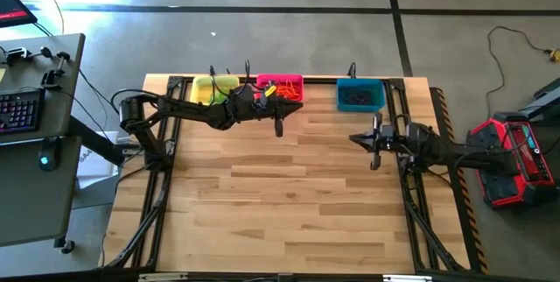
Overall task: Sort rubber bands into baskets
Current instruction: Return to Home Position
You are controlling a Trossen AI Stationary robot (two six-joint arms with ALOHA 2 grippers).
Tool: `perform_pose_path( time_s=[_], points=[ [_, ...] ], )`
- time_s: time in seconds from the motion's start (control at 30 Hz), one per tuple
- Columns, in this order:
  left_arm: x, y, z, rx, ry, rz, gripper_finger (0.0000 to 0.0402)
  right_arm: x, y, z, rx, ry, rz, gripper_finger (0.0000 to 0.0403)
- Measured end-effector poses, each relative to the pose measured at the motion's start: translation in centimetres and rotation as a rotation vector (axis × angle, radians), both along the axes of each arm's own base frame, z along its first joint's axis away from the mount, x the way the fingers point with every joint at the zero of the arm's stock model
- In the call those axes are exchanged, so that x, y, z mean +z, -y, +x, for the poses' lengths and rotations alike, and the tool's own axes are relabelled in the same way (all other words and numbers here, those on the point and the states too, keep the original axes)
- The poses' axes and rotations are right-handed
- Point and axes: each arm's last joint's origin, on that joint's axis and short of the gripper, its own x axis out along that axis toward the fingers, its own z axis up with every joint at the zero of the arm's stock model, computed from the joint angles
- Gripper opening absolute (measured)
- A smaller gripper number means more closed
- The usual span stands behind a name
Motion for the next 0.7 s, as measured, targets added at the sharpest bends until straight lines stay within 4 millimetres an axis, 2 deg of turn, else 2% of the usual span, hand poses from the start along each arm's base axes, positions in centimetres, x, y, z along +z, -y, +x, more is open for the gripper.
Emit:
perform_pose_path(
  time_s=[0.23,0.7],
  points=[
    [-0.6,0.3,-0.1,-0.022,-0.035,0.025,0.001,-0.2,-0.1,-1.1,-0.034,-0.003,0.001,0.0],
    [1.6,1.0,-1.3,-0.028,-0.048,0.08,0.001,-0.7,0.0,-1.4,-0.075,-0.04,-0.005,0.0]
  ],
)
